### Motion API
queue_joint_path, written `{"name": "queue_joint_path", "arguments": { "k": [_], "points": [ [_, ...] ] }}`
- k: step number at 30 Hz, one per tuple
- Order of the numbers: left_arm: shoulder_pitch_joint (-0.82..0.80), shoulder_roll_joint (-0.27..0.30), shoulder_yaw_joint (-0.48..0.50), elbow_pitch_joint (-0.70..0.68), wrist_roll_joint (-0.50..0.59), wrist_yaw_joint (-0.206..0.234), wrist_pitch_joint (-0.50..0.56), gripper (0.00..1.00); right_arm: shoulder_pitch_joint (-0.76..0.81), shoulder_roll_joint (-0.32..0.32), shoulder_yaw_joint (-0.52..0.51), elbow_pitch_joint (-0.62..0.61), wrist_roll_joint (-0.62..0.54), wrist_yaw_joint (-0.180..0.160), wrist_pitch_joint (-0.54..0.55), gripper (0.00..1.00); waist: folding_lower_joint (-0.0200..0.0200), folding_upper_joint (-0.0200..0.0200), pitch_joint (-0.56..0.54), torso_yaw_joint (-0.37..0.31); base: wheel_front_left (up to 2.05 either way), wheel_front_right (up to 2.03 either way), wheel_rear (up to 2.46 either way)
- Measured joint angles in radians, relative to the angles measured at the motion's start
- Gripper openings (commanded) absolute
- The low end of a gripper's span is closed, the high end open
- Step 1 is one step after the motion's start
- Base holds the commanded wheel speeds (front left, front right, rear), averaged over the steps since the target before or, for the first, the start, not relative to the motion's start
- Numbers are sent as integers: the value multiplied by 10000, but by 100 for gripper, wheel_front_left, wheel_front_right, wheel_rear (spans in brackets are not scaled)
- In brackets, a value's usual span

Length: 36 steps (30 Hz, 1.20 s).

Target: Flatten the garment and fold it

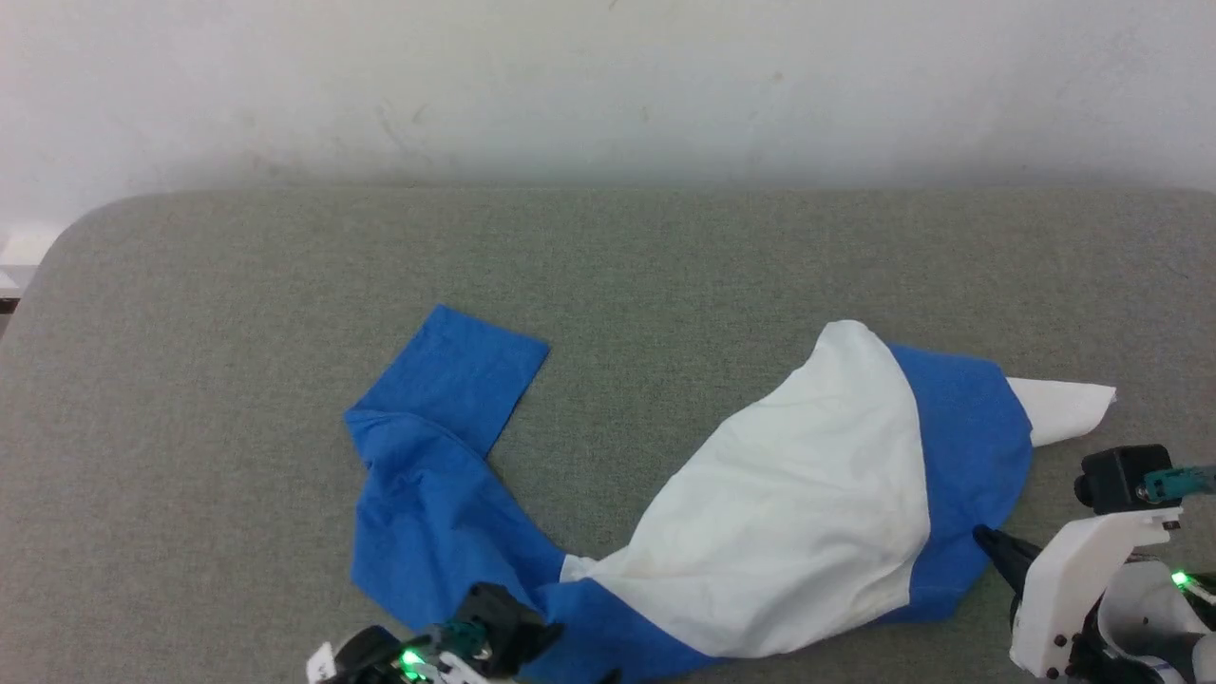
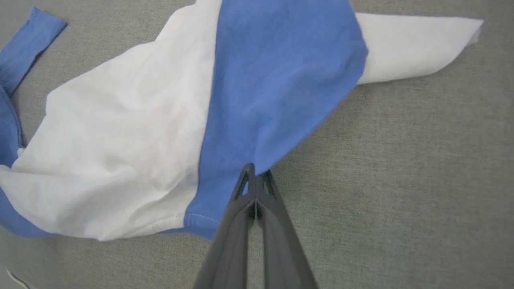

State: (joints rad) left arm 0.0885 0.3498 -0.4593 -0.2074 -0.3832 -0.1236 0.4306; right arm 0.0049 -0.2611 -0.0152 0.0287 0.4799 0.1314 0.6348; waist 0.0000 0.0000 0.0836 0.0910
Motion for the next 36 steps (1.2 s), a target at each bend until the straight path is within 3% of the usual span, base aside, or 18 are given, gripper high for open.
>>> {"name": "queue_joint_path", "arguments": {
  "k": [7,10,16,17,19,20,27,36],
  "points": [
    [-978,750,-2011,713,-537,-4,736,100,-17,188,-75,-282,-140,0,245,0,0,0,309,-99,0,0,0],
    [-1658,736,-2330,1661,-418,-4,568,100,-44,255,-73,-359,-132,0,293,0,1,0,553,-194,0,0,0],
    [-2273,525,-2759,2658,-380,-6,1200,100,-43,284,-105,-378,-134,0,334,0,-1,0,779,-388,0,0,0],
    [-2335,495,-2775,2725,-382,-4,1260,50,-42,290,-121,-378,-134,0,334,0,-1,0,796,-417,0,0,0],
    [-2392,456,-2734,2830,-383,33,1310,5,-37,336,-169,-389,-123,0,328,0,-1,0,810,-452,0,0,0],
    [-2400,433,-2686,2894,-376,123,1223,0,-27,359,-198,-399,-115,0,322,0,-1,0,803,-455,0,0,0],
    [-1967,217,-2209,3127,-512,700,-127,0,141,418,-382,-662,98,0,-10,0,1,1,476,-409,0,0,0],
    [-1884,380,-558,901,-284,1987,-2525,0,-174,278,-598,-2545,59,0,-1062,0,0,0,-261,-385,0,0,0]
  ]
}}
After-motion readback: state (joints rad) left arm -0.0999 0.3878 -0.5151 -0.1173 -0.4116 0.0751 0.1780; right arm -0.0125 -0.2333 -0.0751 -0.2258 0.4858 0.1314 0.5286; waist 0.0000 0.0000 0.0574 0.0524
